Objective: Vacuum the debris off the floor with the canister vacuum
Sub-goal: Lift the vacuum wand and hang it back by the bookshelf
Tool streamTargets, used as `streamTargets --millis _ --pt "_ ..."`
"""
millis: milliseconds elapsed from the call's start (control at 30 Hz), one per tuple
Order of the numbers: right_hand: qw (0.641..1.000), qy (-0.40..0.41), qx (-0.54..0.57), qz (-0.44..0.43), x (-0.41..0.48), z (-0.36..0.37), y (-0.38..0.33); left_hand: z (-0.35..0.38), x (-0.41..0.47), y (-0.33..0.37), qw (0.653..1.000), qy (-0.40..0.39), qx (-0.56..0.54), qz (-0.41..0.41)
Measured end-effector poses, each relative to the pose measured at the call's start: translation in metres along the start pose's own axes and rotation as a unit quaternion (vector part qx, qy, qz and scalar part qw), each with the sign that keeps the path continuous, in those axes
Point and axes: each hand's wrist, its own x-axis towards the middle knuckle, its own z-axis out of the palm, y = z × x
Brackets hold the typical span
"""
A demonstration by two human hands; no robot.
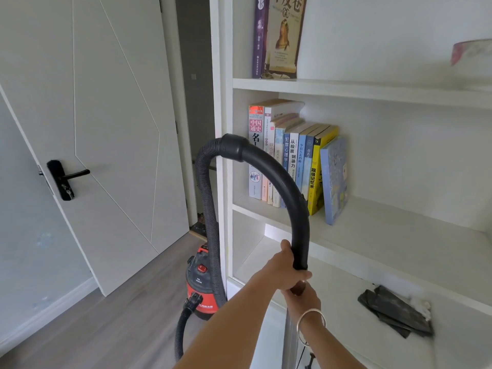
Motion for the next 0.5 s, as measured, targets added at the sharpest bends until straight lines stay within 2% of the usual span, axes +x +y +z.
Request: streamTargets --millis 167,267,400,500 --pt "1.0 -0.023 -0.011 -0.016 0.009 0.009 -0.017 -0.004 0.0 -0.006 0.997 0.07 -0.037 -0.015" --pt "1.0 0.0 0.007 -0.02 0.01 0.009 -0.015 -0.018 -0.005 -0.006 0.998 0.056 -0.035 0.003" --pt "0.999 0.017 0.026 -0.006 0.009 0.009 -0.014 -0.041 -0.007 0.004 0.991 0.063 -0.115 0.026" --pt "0.999 0.014 0.041 -0.004 0.007 0.012 -0.019 -0.043 -0.005 0.01 0.992 0.066 -0.108 0.021"
